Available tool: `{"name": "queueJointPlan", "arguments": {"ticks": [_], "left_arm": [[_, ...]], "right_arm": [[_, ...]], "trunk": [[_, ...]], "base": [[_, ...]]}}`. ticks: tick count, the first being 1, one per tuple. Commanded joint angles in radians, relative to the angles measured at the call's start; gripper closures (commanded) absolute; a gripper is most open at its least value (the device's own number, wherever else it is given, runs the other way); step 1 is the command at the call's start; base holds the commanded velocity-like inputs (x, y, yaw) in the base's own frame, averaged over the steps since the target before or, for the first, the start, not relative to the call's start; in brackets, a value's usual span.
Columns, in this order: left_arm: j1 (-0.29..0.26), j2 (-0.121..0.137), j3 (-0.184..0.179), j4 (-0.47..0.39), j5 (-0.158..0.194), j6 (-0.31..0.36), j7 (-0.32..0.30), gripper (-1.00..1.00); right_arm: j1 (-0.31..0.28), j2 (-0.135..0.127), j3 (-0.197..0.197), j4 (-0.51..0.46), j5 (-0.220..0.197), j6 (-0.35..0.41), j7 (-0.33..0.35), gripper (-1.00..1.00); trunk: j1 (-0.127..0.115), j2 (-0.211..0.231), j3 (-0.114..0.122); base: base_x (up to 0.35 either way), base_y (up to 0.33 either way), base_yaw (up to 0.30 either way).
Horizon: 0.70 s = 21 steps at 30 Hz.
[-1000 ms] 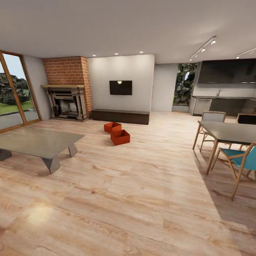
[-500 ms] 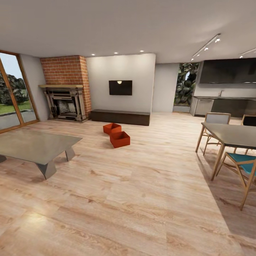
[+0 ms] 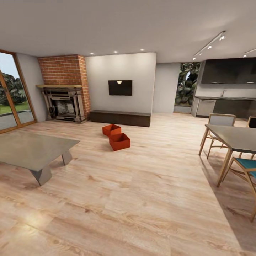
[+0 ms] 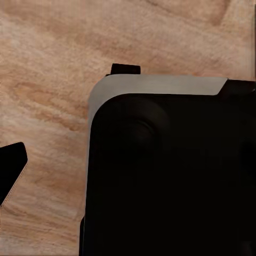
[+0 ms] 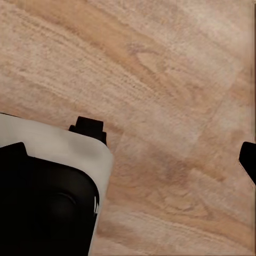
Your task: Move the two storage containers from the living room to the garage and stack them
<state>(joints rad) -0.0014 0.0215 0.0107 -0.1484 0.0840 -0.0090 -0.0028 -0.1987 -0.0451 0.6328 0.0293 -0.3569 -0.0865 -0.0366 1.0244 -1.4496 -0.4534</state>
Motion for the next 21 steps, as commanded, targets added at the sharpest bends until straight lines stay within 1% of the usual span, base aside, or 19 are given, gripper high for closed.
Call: {"name": "queueJointPlan", "arguments": {"ticks": [1,21], "left_arm": [[0.0,0.0,0.001,0.0,0.009,-0.001,0.0,-1.0],[0.0,0.0,0.001,-0.001,0.009,-0.002,0.0,-1.0]], "right_arm": [[-0.001,0.001,0.008,0.003,-0.008,-0.006,0.0,-1.0],[-0.002,0.001,0.008,0.003,-0.008,-0.006,-0.001,-1.0]], "trunk": [[0.001,0.0,-0.001],[0.001,0.0,-0.001]], "base": [[0.323,0.0,0.0],[0.323,0.0,0.0]]}}
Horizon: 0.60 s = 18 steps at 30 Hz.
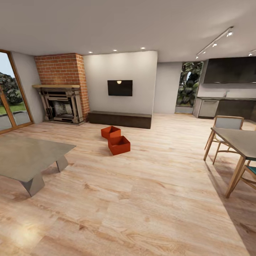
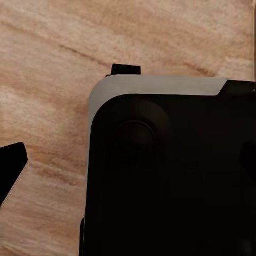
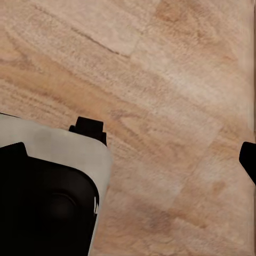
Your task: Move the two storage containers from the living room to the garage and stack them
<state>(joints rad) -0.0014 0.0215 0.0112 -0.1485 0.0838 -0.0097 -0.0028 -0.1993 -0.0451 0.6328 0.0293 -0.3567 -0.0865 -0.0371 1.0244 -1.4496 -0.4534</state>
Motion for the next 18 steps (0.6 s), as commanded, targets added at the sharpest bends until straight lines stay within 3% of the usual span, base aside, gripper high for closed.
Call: {"name": "queueJointPlan", "arguments": {"ticks": [1,18], "left_arm": [[0.0,0.0,0.001,0.0,0.009,-0.001,0.0,-1.0],[0.0,0.0,0.001,-0.001,0.009,-0.001,0.0,-1.0]], "right_arm": [[-0.001,0.001,0.008,0.003,-0.009,-0.006,0.0,-1.0],[-0.001,0.002,0.008,0.003,-0.009,-0.005,0.0,-1.0]], "trunk": [[0.001,0.0,-0.001],[0.001,0.0,-0.001]], "base": [[0.323,0.0,0.0],[0.323,0.0,0.0]]}}
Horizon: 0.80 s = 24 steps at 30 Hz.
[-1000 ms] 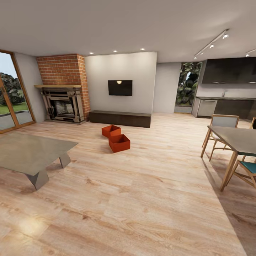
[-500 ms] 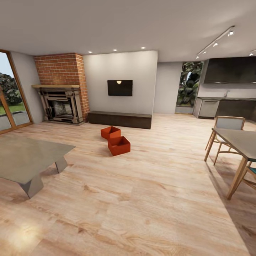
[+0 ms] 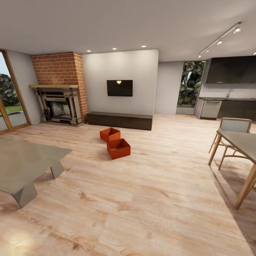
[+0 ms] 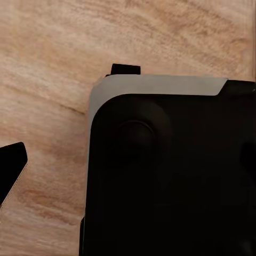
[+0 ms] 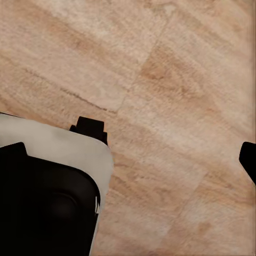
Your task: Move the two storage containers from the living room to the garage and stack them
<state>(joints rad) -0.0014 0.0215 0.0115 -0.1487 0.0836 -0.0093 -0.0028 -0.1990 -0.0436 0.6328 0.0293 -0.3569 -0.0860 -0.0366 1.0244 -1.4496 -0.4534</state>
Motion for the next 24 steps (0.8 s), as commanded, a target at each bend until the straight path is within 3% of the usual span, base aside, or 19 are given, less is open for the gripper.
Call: {"name": "queueJointPlan", "arguments": {"ticks": [1,24], "left_arm": [[0.0,0.0,0.001,0.0,0.009,-0.001,0.0,-1.0],[0.0,0.0,0.0,0.0,0.009,-0.001,0.0,-1.0]], "right_arm": [[-0.001,0.001,0.008,0.003,-0.008,-0.006,0.0,-1.0],[-0.001,0.0,0.008,0.003,-0.008,-0.006,0.0,-1.0]], "trunk": [[0.001,0.0,-0.001],[0.001,0.0,-0.001]], "base": [[0.323,0.0,0.0],[0.323,0.0,0.0]]}}
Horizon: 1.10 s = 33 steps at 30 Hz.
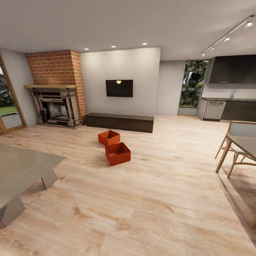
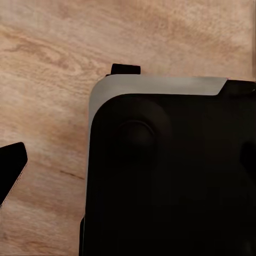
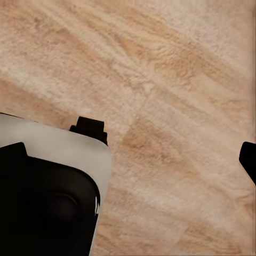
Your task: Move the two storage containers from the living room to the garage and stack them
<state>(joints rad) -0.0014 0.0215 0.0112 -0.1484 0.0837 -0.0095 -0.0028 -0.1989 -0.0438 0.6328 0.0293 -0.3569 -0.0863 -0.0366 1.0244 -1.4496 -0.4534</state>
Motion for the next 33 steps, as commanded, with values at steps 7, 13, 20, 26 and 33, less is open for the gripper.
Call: {"name": "queueJointPlan", "arguments": {"ticks": [7,13,20,26,33], "left_arm": [[0.0,0.0,0.001,0.0,0.009,-0.001,0.0,-1.0],[0.0,0.0,0.001,0.0,0.009,-0.001,0.0,-1.0],[0.0,0.0,0.001,0.0,0.009,-0.001,0.0,-1.0],[0.0,0.0,0.001,-0.001,0.009,-0.001,0.0,-1.0],[0.0,0.0,0.001,-0.002,0.009,-0.001,0.0,-1.0]], "right_arm": [[-0.001,0.0,0.008,0.003,-0.009,-0.006,0.0,-1.0],[-0.001,0.0,0.008,0.003,-0.009,-0.006,0.0,-1.0],[-0.001,0.001,0.008,0.003,-0.008,-0.005,0.0,-1.0],[-0.001,0.001,0.008,0.003,-0.008,-0.005,0.0,-1.0],[-0.001,0.001,0.008,0.003,-0.008,-0.005,0.0,-1.0]], "trunk": [[0.001,0.0,-0.001],[0.001,0.0,-0.001],[0.001,0.0,-0.001],[0.001,0.0,-0.001],[0.001,0.0,-0.001]], "base": [[0.323,0.0,0.0],[0.323,0.0,0.0],[0.323,0.0,0.0],[0.323,0.0,0.0],[0.323,0.0,0.0]]}}
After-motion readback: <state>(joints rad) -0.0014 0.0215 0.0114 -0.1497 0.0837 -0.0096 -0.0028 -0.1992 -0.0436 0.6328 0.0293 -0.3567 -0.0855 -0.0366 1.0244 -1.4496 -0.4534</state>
